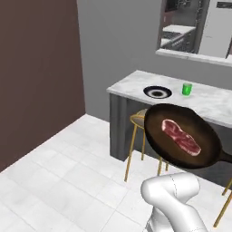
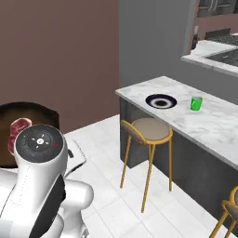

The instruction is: Pick up the pan with the steak in it and place it on the dining table. Then place the steak on the plate.

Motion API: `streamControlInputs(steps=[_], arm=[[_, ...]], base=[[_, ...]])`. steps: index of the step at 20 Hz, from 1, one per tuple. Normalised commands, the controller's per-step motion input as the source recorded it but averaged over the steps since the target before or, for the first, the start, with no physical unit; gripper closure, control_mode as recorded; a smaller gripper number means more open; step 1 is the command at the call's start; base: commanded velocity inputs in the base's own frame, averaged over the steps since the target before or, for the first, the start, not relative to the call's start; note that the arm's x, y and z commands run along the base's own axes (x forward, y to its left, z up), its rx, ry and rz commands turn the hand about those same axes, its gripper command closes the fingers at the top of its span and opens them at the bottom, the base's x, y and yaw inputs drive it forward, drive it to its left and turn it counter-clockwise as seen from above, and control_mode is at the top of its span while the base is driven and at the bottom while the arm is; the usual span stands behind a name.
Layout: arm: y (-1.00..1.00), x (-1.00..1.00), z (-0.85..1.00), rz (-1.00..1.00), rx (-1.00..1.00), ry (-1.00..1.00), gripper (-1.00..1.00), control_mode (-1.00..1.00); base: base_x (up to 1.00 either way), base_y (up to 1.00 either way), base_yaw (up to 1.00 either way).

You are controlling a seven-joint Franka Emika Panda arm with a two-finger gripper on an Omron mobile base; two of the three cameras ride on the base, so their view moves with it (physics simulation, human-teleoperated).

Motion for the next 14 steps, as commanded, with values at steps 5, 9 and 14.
streamControlInputs(steps=[5, 9, 14], arm=[[0.0, 0.0, 0.0, 0.0, 0.0, 0.0, 1.0, 1.0], [0.0, 0.0, 0.0, 0.0, 0.0, 0.0, 1.0, 1.0], [0.0, 0.0, 0.0, 0.0, 0.0, 0.0, 1.0, 1.0]], base=[[0.0, 0.0, -0.5], [0.0, 0.0, -0.5], [0.0, 0.0, -0.5]])
